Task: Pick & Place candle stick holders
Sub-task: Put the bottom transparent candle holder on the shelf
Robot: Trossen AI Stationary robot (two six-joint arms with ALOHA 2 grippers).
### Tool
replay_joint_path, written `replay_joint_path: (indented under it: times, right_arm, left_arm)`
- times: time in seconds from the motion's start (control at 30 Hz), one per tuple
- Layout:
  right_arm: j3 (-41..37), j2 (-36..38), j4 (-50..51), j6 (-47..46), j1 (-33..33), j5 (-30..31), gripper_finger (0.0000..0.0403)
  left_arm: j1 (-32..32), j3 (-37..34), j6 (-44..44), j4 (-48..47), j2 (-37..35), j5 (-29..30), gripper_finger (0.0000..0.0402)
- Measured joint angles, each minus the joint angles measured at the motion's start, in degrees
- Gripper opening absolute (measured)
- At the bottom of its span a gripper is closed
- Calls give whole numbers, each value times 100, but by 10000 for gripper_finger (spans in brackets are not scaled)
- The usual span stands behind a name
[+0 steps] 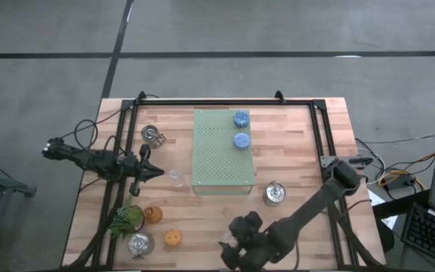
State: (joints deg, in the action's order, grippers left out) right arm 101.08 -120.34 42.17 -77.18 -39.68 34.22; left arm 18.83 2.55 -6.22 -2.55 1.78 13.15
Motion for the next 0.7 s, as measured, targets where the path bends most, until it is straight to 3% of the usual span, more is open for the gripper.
replay_joint_path:
  times: [0.37,0.7]
  right_arm:
    - [1693,-1033,1734,-497,72,-742,363]
    - [1980,-1301,2112,-426,139,-1024,359]
  left_arm:
    - [0,0,0,0,48,0,28]
    - [-2,0,-2,0,61,0,28]
